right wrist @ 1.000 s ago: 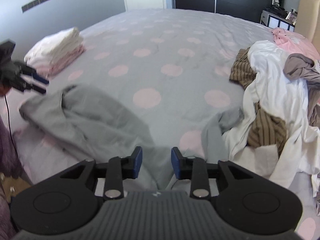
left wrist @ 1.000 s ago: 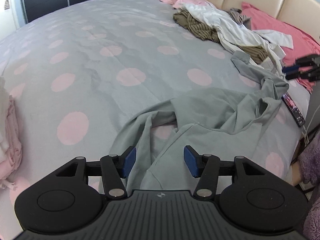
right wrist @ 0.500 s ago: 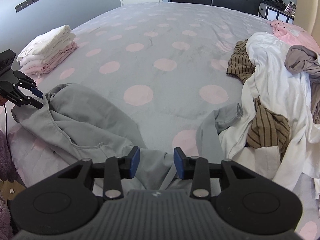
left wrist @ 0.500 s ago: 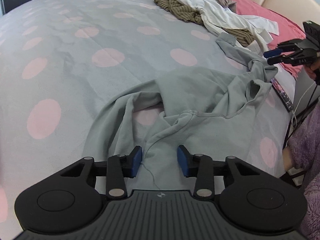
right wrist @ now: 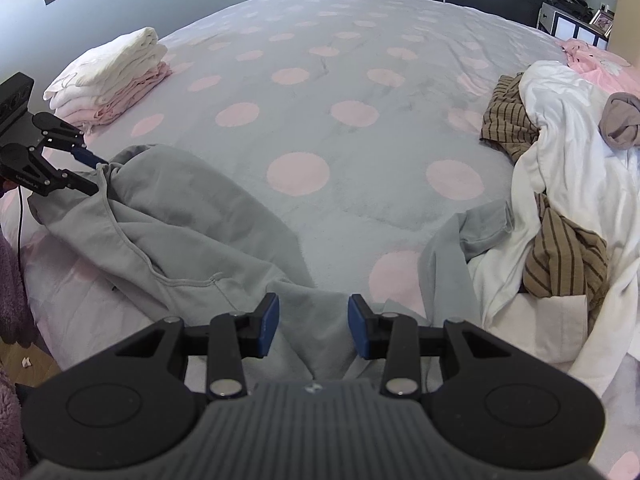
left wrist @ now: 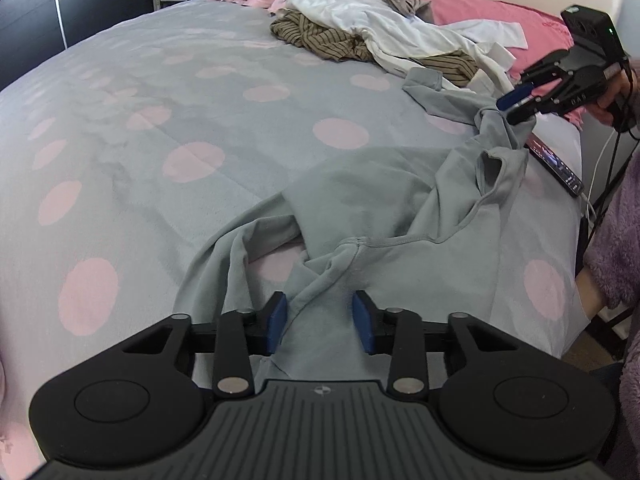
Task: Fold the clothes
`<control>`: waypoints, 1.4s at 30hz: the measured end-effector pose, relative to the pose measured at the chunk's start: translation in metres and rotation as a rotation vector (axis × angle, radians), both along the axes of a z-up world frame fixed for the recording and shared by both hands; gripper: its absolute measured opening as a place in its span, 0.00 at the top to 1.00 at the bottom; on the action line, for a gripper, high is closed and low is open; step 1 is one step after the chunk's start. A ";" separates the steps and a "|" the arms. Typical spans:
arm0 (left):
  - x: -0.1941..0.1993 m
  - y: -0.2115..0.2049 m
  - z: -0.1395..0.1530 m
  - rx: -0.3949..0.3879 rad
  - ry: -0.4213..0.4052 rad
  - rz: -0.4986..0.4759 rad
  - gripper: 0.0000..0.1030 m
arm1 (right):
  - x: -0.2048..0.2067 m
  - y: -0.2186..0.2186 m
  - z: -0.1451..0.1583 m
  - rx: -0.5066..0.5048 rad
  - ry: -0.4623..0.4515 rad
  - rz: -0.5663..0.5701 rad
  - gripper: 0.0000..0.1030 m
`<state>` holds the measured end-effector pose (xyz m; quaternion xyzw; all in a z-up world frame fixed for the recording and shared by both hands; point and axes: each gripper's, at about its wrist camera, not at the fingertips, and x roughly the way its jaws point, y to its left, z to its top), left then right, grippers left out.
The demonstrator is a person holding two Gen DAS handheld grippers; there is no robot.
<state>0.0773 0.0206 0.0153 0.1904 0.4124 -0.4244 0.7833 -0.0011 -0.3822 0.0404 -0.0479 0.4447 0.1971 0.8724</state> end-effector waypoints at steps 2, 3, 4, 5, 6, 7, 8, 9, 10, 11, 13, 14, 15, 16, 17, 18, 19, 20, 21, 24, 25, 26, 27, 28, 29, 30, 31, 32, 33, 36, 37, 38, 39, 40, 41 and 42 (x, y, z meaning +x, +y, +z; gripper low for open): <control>-0.005 0.000 0.006 -0.004 -0.016 0.004 0.85 | -0.001 -0.002 0.003 0.007 -0.009 -0.003 0.60; -0.007 0.000 0.010 -0.010 -0.024 0.010 0.86 | -0.002 -0.003 0.004 0.013 -0.013 -0.002 0.60; -0.010 0.001 0.014 -0.013 -0.034 0.019 0.89 | -0.003 -0.003 0.004 0.018 -0.016 0.002 0.60; -0.013 0.001 0.017 -0.014 -0.045 0.027 0.91 | -0.003 -0.003 0.005 0.022 -0.018 0.008 0.60; -0.016 0.001 0.020 -0.020 -0.051 0.033 0.91 | -0.004 -0.003 0.004 0.023 -0.019 0.015 0.60; -0.018 0.003 0.023 -0.028 -0.054 0.037 0.91 | -0.004 -0.001 0.004 0.022 -0.019 0.026 0.60; -0.020 0.004 0.026 -0.036 -0.058 0.042 0.91 | -0.004 0.001 0.002 0.024 -0.019 0.046 0.60; -0.022 0.005 0.028 -0.042 -0.064 0.048 0.91 | -0.004 0.004 0.001 0.028 -0.020 0.068 0.60; -0.023 0.005 0.029 -0.043 -0.068 0.054 0.91 | -0.005 0.006 0.000 0.031 -0.021 0.090 0.61; -0.024 0.005 0.029 -0.042 -0.070 0.058 0.91 | -0.005 0.009 -0.003 0.031 -0.017 0.112 0.61; -0.024 0.005 0.027 -0.034 -0.072 0.063 0.91 | -0.004 0.015 -0.009 0.030 -0.006 0.158 0.62; -0.024 0.004 0.025 -0.028 -0.073 0.065 0.91 | -0.004 0.017 -0.013 0.021 -0.001 0.173 0.62; -0.024 0.003 0.024 -0.024 -0.073 0.064 0.91 | -0.004 0.019 -0.016 0.008 0.003 0.183 0.62; -0.024 0.003 0.024 -0.023 -0.072 0.062 0.91 | -0.004 0.020 -0.021 -0.004 0.013 0.192 0.62; -0.025 0.003 0.023 -0.020 -0.072 0.060 0.91 | -0.003 0.021 -0.026 -0.015 0.025 0.199 0.62; -0.025 0.002 0.022 -0.014 -0.074 0.058 0.91 | -0.003 0.021 -0.031 -0.024 0.041 0.204 0.62; -0.025 0.002 0.022 -0.009 -0.075 0.056 0.91 | -0.004 0.022 -0.036 -0.033 0.058 0.209 0.63; -0.025 0.002 0.021 -0.006 -0.075 0.055 0.91 | -0.004 0.022 -0.042 -0.042 0.075 0.213 0.63; -0.025 0.003 0.020 -0.003 -0.074 0.057 0.91 | -0.005 0.022 -0.046 -0.048 0.086 0.221 0.64; -0.024 0.003 0.019 0.002 -0.069 0.062 0.91 | -0.013 0.025 -0.044 -0.086 0.070 0.243 0.64; -0.024 0.003 0.018 0.001 -0.068 0.061 0.91 | -0.016 0.025 -0.043 -0.100 0.058 0.249 0.64; -0.025 0.002 0.018 0.003 -0.069 0.059 0.91 | -0.019 0.026 -0.042 -0.114 0.044 0.255 0.64; -0.024 0.001 0.018 0.006 -0.070 0.057 0.91 | -0.021 0.026 -0.041 -0.129 0.029 0.261 0.64; -0.024 0.000 0.018 0.010 -0.071 0.055 0.91 | -0.023 0.027 -0.041 -0.148 0.018 0.266 0.65; -0.024 0.001 0.017 0.012 -0.072 0.054 0.91 | -0.023 0.028 -0.041 -0.166 0.009 0.272 0.66; -0.024 0.001 0.018 0.013 -0.072 0.055 0.91 | -0.024 0.029 -0.040 -0.182 0.000 0.278 0.66; -0.024 0.002 0.018 0.011 -0.073 0.056 0.91 | -0.024 0.030 -0.039 -0.187 -0.005 0.286 0.66; -0.025 0.002 0.018 0.010 -0.073 0.058 0.91 | -0.024 0.030 -0.038 -0.187 -0.006 0.294 0.66; -0.025 0.002 0.018 0.009 -0.074 0.060 0.91 | -0.024 0.031 -0.039 -0.194 -0.004 0.304 0.66; -0.024 0.003 0.017 0.008 -0.074 0.066 0.91 | -0.027 0.034 -0.044 -0.235 0.004 0.339 0.73; -0.024 0.003 0.017 0.009 -0.075 0.068 0.91 | -0.027 0.035 -0.046 -0.242 0.004 0.345 0.87; -0.024 0.003 0.017 0.010 -0.075 0.070 0.91 | -0.028 0.035 -0.045 -0.243 0.002 0.348 0.90; -0.023 0.002 0.018 0.009 -0.076 0.071 0.91 | -0.029 0.035 -0.043 -0.242 -0.009 0.350 0.91; -0.023 0.002 0.018 0.006 -0.076 0.073 0.91 | -0.031 0.035 -0.040 -0.243 -0.022 0.352 0.95; -0.023 0.002 0.020 0.002 -0.077 0.078 0.91 | -0.033 0.034 -0.036 -0.243 -0.036 0.351 0.95; -0.023 0.003 0.021 -0.003 -0.082 0.085 0.91 | -0.034 0.033 -0.030 -0.243 -0.057 0.341 0.95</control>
